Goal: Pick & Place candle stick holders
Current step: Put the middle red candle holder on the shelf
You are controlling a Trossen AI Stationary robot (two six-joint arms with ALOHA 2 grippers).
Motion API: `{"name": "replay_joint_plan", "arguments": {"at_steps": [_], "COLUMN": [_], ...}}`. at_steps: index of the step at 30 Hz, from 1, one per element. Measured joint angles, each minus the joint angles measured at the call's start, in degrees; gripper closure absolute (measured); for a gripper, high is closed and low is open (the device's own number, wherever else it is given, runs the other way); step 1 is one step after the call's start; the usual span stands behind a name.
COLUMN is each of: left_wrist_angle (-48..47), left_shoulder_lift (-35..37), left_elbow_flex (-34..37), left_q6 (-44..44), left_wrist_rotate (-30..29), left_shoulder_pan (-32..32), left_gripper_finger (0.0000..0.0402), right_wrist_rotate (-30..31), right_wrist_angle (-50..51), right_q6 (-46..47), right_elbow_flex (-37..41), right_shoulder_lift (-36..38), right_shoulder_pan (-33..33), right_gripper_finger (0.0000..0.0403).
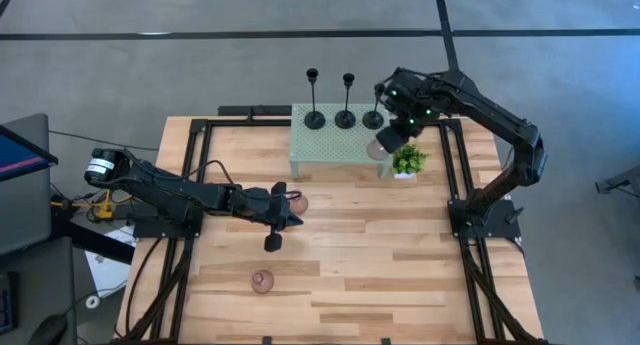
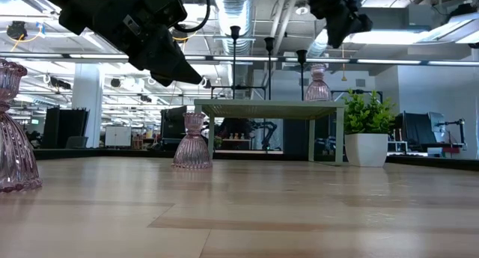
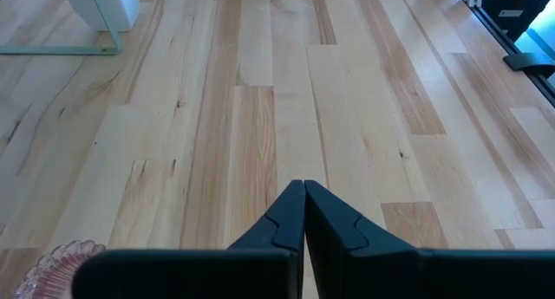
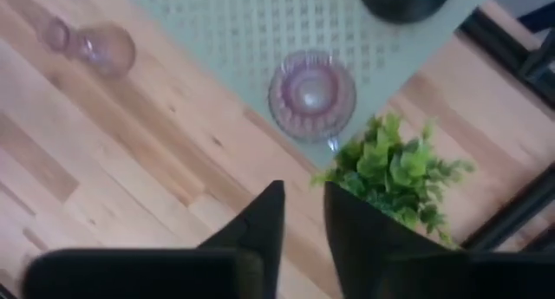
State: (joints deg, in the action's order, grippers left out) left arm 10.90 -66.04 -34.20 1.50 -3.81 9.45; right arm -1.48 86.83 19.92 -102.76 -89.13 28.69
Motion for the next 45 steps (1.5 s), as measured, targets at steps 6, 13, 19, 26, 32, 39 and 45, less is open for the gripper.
{"name": "replay_joint_plan", "arguments": {"at_steps": [6,13,19,26,32,39,45], "left_wrist_angle": [-0.03,-0.16,-0.21,-0.55,-0.63,-0.66,-0.69], "left_shoulder_lift": [0.0,0.0,0.0,0.0,0.0,0.0,0.0], "left_elbow_flex": [0.0,0.0,-0.01,0.0,0.0,0.0,0.0], "left_q6": [-0.77,-0.85,-0.85,-0.85,-0.85,-0.85,-0.85], "left_wrist_rotate": [-0.02,0.0,0.0,0.0,-0.01,0.0,0.0], "left_shoulder_pan": [0.0,0.02,0.02,0.0,0.0,0.01,0.0], "left_gripper_finger": [0.0394,0.0394,0.0394,0.0395,0.0395,0.0395,0.0393], "right_wrist_rotate": [1.73,2.33,4.62,12.89,17.03,18.13,18.7], "right_wrist_angle": [0.38,-1.08,-2.85,-8.45,-15.73,-18.18,-21.86], "right_q6": [-0.81,-0.38,-0.88,-7.4,-12.59,-13.49,-15.75], "right_elbow_flex": [0.07,2.36,9.91,15.34,17.94,18.73,18.73], "right_shoulder_lift": [-0.16,-0.15,-0.23,-0.16,-0.1,-0.1,-0.08], "right_shoulder_pan": [-3.21,-5.63,-6.6,-9.25,-10.83,-9.45,-9.38], "right_gripper_finger": [0.0395,0.0401,0.0402,0.0403,0.0403,0.0403,0.0403]}}
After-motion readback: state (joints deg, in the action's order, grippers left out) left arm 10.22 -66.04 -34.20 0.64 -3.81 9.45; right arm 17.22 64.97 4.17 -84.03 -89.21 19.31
